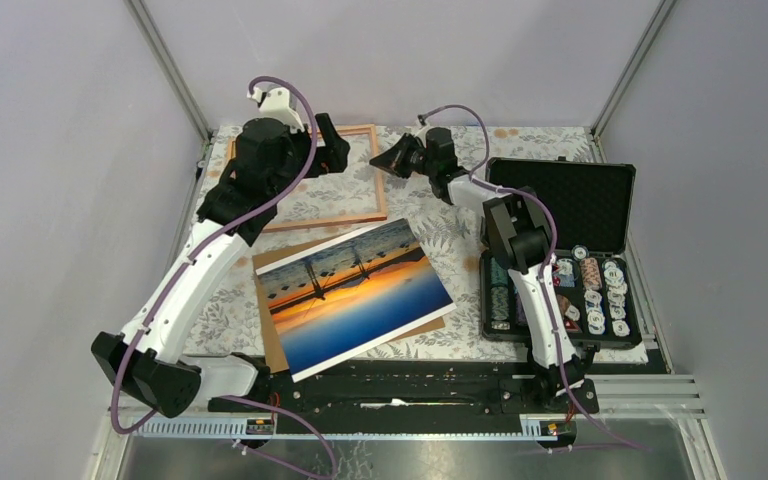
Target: Put the photo into the frame
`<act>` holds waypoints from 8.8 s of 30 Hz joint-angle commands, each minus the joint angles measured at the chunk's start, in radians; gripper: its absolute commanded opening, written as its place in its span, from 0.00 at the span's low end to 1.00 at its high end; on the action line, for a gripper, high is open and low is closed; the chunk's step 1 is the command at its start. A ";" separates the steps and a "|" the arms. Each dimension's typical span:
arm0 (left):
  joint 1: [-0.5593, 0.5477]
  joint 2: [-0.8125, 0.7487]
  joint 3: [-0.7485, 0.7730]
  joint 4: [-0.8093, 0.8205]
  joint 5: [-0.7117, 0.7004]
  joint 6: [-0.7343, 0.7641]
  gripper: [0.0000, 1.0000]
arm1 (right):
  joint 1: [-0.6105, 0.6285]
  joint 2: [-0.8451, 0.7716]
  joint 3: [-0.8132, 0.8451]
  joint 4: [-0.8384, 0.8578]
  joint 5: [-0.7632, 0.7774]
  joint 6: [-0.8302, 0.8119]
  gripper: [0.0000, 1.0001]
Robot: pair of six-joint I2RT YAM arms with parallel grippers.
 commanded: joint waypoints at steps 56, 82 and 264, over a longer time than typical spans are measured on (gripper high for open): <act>0.093 -0.030 -0.163 0.134 0.059 -0.049 0.99 | 0.002 0.266 0.313 0.144 0.007 0.014 0.00; 0.093 -0.033 -0.174 0.144 0.074 -0.057 0.99 | 0.007 0.404 0.556 0.008 0.048 0.018 0.00; 0.154 0.032 -0.196 0.178 0.227 -0.153 0.99 | 0.085 0.365 0.482 0.082 0.033 0.316 0.00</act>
